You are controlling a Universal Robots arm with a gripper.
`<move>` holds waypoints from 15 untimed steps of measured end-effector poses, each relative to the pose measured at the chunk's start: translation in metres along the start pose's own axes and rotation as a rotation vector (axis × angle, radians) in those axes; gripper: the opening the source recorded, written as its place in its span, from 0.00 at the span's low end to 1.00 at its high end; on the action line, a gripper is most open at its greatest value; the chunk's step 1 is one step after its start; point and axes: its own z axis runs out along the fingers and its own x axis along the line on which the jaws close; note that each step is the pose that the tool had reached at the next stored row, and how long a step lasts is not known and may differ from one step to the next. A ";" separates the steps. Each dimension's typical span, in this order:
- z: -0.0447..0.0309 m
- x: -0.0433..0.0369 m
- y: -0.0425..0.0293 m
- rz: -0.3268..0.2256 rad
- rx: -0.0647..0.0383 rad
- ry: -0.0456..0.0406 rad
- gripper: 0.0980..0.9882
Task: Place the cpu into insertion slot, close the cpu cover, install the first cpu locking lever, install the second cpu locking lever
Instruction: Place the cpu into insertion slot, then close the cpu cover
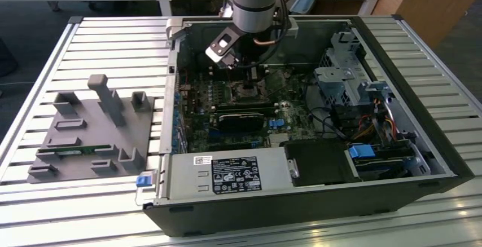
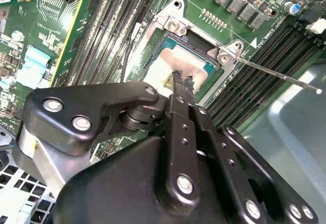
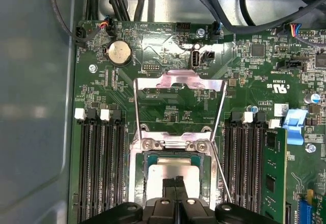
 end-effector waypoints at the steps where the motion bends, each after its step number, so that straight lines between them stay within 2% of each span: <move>1: -0.0002 0.0000 0.0000 0.000 0.000 0.0002 0.04; 2: -0.0007 0.0000 0.0000 0.000 0.000 0.0000 0.01; 15: -0.0066 0.0000 0.0003 0.000 0.001 0.0001 0.01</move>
